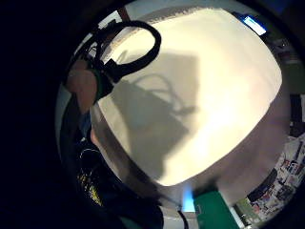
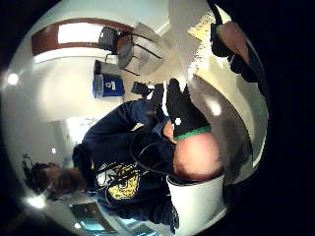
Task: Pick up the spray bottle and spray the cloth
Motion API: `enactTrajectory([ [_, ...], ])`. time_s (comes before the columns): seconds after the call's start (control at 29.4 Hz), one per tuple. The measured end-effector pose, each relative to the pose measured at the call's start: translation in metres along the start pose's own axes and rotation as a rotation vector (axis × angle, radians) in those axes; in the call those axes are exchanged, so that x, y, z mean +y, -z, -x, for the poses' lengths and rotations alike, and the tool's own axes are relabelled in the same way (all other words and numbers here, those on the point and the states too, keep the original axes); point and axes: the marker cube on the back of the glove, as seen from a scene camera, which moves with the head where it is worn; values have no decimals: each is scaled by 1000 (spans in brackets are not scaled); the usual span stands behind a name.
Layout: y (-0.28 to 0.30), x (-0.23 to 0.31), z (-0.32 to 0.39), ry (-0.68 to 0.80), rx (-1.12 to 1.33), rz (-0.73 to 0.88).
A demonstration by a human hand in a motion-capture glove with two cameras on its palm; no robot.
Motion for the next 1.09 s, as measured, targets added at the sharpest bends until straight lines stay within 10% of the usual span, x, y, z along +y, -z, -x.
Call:
enactTrajectory([
  [1.09,6,131,84,18,189,-309],
])
